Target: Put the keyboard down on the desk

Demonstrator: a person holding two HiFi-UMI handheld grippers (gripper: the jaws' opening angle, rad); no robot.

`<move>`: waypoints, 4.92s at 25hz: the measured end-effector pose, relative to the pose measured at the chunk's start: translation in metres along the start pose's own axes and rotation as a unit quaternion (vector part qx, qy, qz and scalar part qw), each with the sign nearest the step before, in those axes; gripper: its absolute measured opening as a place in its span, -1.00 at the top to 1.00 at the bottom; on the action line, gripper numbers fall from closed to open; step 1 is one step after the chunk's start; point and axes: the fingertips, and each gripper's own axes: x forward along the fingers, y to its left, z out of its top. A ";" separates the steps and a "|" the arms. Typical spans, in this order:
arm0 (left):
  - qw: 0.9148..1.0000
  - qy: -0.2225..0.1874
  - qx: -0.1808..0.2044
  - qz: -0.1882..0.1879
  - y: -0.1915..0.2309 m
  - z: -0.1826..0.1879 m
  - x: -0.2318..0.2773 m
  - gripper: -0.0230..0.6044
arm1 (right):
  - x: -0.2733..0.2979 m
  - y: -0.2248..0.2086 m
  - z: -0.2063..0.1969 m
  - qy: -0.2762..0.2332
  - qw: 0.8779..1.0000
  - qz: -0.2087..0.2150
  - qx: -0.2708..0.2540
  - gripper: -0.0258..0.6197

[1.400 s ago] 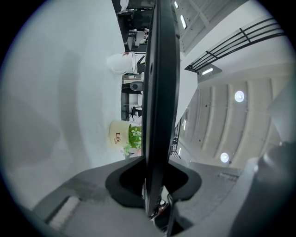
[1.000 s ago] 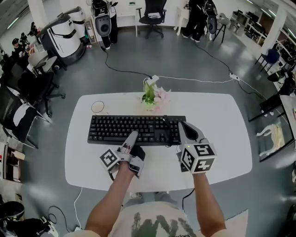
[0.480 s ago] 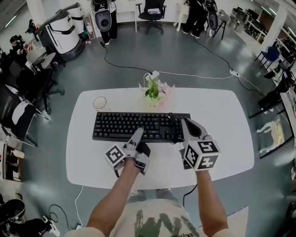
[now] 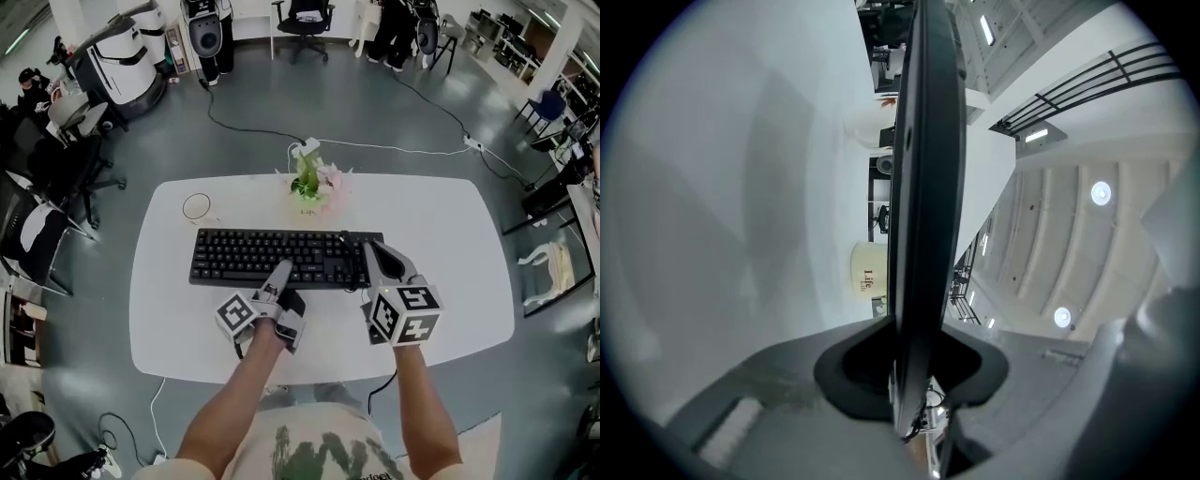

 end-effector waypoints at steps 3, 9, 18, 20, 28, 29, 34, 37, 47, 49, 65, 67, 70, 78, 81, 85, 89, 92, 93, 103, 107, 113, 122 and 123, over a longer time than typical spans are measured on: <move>1.000 -0.002 -0.002 0.003 0.008 -0.001 0.003 0.65 | 0.001 -0.003 -0.003 0.004 1.000 -0.001 0.002 0.92; 1.000 -0.007 -0.011 0.016 0.027 0.000 0.006 0.64 | 0.007 -0.005 -0.010 0.016 1.000 0.002 0.005 0.92; 0.999 -0.014 -0.019 0.036 0.045 0.004 0.009 0.64 | 0.016 -0.008 -0.018 0.031 0.999 0.005 0.007 0.92; 0.999 -0.014 -0.020 0.039 0.049 0.004 0.010 0.64 | 0.018 -0.008 -0.019 0.032 0.999 0.007 0.006 0.92; 0.998 -0.012 -0.030 0.051 0.062 0.006 0.012 0.64 | 0.024 -0.007 -0.023 0.041 0.999 0.011 0.003 0.92; 0.998 -0.012 -0.031 0.054 0.062 0.006 0.012 0.64 | 0.025 -0.007 -0.023 0.041 0.999 0.011 0.003 0.92; 0.997 -0.015 -0.042 0.069 0.063 0.007 0.014 0.62 | 0.028 -0.006 -0.023 0.044 0.999 0.012 0.003 0.92; 0.996 -0.012 -0.045 0.079 0.066 0.007 0.013 0.62 | 0.029 -0.005 -0.025 0.047 0.999 0.014 0.003 0.92; 0.994 -0.012 -0.049 0.099 0.068 0.006 0.012 0.58 | 0.027 -0.004 -0.028 0.052 0.999 0.015 0.002 0.92; 0.994 -0.013 -0.051 0.099 0.067 0.006 0.013 0.54 | 0.027 -0.003 -0.028 0.054 0.998 0.016 0.002 0.92; 0.985 -0.010 -0.045 0.166 0.071 0.005 0.017 0.09 | 0.024 -0.008 -0.035 0.059 0.998 0.012 0.003 0.92; 0.982 -0.011 -0.053 0.179 0.072 0.005 0.017 0.06 | 0.023 -0.008 -0.035 0.059 0.998 0.013 0.003 0.92; 0.977 -0.010 -0.064 0.204 0.073 0.005 0.016 0.06 | 0.021 -0.008 -0.034 0.058 0.998 0.014 0.002 0.92; 0.962 -0.003 -0.090 0.258 0.074 0.002 0.017 -0.07 | 0.020 -0.009 -0.034 0.057 0.998 0.015 0.005 0.92; 0.958 -0.002 -0.094 0.270 0.074 0.001 0.017 -0.11 | 0.020 -0.008 -0.033 0.055 0.998 0.017 0.007 0.92; 0.954 0.002 -0.089 0.288 0.073 0.001 0.019 -0.22 | 0.022 -0.008 -0.031 0.053 0.998 0.019 0.008 0.92; 0.949 0.018 -0.094 0.302 0.073 -0.003 0.019 -0.36 | 0.020 -0.009 -0.033 0.052 0.998 0.018 0.010 0.92; 0.946 0.020 -0.106 0.305 0.074 -0.004 0.017 -0.38 | 0.020 -0.010 -0.035 0.053 0.998 0.016 0.012 0.92; 0.946 0.020 -0.107 0.306 0.073 -0.004 0.016 -0.38 | 0.020 -0.010 -0.034 0.052 0.998 0.016 0.012 0.92; 0.944 0.028 -0.113 0.309 0.072 -0.008 0.006 -0.41 | 0.015 -0.002 -0.033 0.050 0.998 0.020 0.016 0.92; 0.944 0.032 -0.115 0.309 0.071 -0.010 0.002 -0.41 | 0.013 -0.001 -0.033 0.051 0.998 0.019 0.016 0.92; 0.943 0.039 -0.122 0.307 0.072 -0.014 -0.006 -0.44 | 0.008 -0.002 -0.030 0.044 0.999 0.015 0.017 0.92; 0.945 0.047 -0.124 0.298 0.064 -0.018 -0.014 -0.47 | 0.007 0.006 -0.028 0.042 0.999 0.017 0.016 0.92; 0.946 0.048 -0.122 0.296 0.063 -0.018 -0.014 -0.47 | 0.008 0.006 -0.027 0.041 0.999 0.018 0.016 0.92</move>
